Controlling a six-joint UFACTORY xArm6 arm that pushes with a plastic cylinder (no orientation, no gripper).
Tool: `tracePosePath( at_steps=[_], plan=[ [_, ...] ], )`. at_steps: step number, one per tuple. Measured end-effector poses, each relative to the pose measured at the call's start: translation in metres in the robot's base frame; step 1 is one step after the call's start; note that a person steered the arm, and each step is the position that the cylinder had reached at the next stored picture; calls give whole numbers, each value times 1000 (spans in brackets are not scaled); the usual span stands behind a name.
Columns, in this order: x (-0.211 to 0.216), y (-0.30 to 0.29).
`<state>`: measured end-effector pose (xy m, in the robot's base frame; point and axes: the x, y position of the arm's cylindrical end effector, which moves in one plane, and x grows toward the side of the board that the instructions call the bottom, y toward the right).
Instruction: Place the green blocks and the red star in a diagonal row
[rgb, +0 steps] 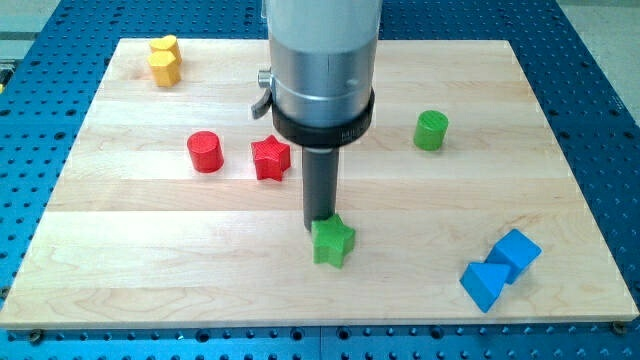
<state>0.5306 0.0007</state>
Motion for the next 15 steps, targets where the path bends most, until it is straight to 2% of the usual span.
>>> tracePosePath(
  at_steps=[1, 2, 3, 4, 5, 8, 10, 13, 14, 15],
  plan=[
    [11, 4],
    [-31, 108],
    [-90, 237],
    [-174, 271],
    [-205, 238],
    [-114, 105],
    [-142, 58],
    [-75, 8],
    [-111, -9],
    [-107, -20]
  ],
)
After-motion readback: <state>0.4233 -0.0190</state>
